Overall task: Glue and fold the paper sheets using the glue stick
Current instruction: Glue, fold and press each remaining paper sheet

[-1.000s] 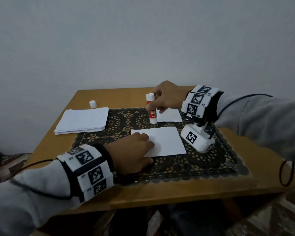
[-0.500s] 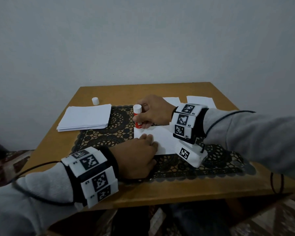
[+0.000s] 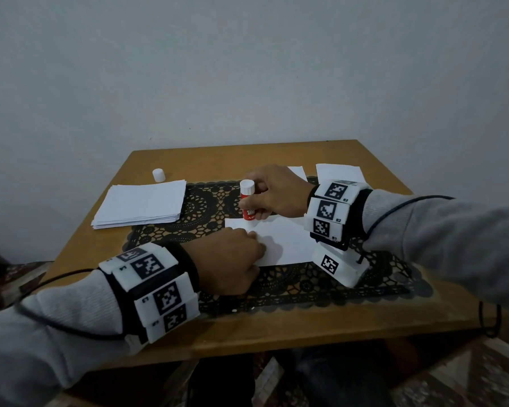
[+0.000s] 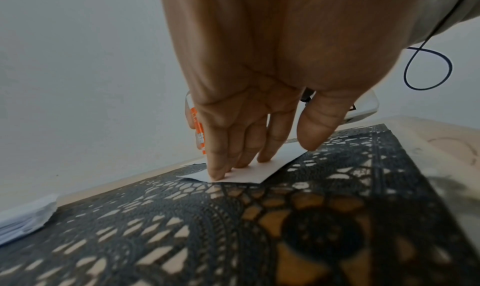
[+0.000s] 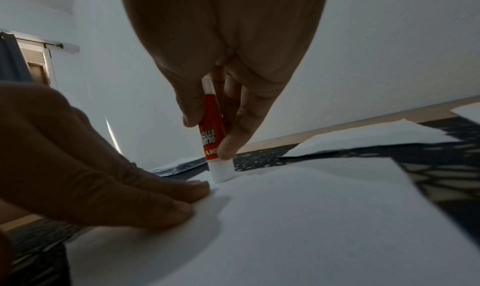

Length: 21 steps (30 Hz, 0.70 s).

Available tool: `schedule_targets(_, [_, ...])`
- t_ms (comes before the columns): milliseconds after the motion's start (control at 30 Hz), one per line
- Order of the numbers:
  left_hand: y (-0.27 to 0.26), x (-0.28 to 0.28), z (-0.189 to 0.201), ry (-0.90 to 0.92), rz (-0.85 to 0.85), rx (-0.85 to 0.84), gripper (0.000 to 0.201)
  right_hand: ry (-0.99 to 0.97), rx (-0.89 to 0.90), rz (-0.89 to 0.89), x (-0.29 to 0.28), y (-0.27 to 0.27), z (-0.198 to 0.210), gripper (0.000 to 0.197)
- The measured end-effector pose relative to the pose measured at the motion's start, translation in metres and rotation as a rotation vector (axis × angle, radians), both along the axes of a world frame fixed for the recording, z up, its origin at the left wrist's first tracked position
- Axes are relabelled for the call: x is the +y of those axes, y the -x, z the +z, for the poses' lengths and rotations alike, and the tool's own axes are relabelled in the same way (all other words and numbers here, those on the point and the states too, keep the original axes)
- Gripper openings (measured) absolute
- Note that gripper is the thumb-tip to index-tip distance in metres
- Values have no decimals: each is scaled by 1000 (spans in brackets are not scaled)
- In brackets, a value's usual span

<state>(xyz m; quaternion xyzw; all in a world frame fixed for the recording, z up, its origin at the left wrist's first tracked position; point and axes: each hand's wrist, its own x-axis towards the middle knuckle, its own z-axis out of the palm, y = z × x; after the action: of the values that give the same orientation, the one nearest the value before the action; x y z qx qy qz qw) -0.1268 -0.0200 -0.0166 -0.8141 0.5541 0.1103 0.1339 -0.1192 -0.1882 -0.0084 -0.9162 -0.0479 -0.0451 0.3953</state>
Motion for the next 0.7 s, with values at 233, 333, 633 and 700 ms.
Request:
schedule_targets(233, [0,-1,0,10,-9,-16,42,34,18,-34,-16,8,1,24])
schedule_targets(333, [0,-1,0,29,-19,-22,38,46,8,-66,-22,13,2,25])
schedule_targets(633, [-5,-6,2,108,2,28,39,47,49,-97,-42,20,3,15])
schedule_targets(700, [-6,-8,5,113,4,34,39,40,54,-107,-46,22,3,13])
